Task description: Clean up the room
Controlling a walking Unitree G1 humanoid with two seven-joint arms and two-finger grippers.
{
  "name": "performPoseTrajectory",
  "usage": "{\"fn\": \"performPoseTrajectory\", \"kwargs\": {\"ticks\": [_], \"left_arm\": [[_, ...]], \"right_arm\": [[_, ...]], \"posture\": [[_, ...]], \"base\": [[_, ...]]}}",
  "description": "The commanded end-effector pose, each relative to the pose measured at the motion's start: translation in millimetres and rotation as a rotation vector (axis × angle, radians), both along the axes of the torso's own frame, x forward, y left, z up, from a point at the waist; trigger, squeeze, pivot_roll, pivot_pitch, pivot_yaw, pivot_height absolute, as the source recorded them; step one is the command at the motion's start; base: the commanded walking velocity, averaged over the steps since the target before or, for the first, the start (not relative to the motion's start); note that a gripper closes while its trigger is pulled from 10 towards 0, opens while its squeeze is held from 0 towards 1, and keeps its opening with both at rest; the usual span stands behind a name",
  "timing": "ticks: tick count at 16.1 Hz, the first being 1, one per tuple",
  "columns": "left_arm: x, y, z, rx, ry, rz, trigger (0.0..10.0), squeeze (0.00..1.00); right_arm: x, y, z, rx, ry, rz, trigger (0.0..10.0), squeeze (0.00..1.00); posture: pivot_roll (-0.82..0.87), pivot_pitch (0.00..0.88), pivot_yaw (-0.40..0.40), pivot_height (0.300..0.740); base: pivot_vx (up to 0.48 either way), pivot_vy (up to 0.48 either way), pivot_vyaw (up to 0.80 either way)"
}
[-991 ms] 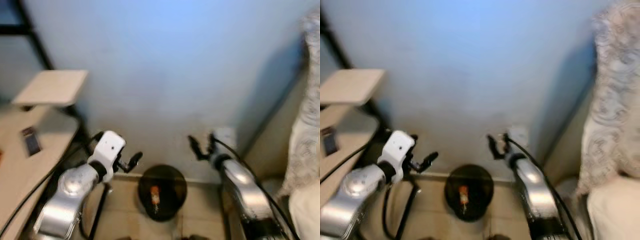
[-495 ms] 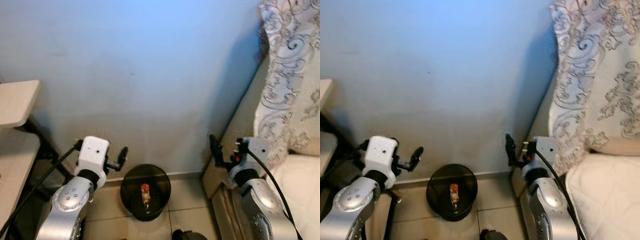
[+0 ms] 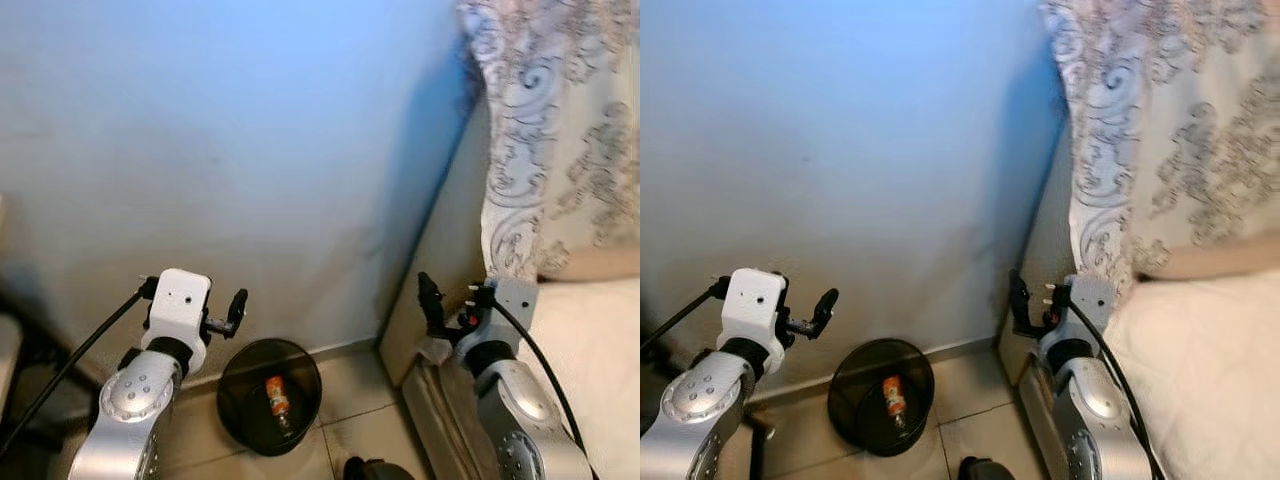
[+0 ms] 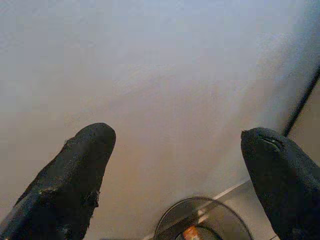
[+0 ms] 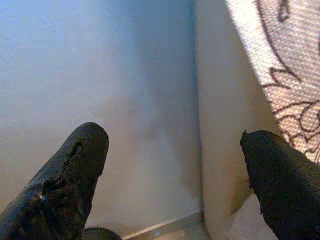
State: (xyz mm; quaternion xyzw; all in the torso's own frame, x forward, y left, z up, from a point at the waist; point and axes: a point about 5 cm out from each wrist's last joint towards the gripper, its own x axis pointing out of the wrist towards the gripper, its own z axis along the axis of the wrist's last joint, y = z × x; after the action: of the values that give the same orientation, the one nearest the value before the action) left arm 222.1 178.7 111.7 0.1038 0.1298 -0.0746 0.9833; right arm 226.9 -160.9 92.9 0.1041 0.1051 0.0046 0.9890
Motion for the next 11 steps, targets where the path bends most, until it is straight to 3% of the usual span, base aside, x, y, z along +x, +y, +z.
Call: {"fn": "performPoseTrajectory", "kwargs": {"ticks": [1, 11], "left_arm": [[0.6, 1.0, 2.1, 0.012, -0.009, -0.004, 10.0, 0.00], [1.9, -2.9, 2.6, 0.011, -0.027, -0.024, 10.0, 0.00]], "right_arm": [[1.5, 1.0, 2.3, -0.006, -0.002, -0.003, 10.0, 1.00], [2.1, -0.4, 2.2, -0.024, -0.004, -0.005, 10.0, 1.00]], "posture": [[0.02, 0.000, 0.018, 0.740], [0.02, 0.000, 0.014, 0.740]], "base": [[0.000, 0.000, -0.80], [0.000, 0.000, -0.80]]}}
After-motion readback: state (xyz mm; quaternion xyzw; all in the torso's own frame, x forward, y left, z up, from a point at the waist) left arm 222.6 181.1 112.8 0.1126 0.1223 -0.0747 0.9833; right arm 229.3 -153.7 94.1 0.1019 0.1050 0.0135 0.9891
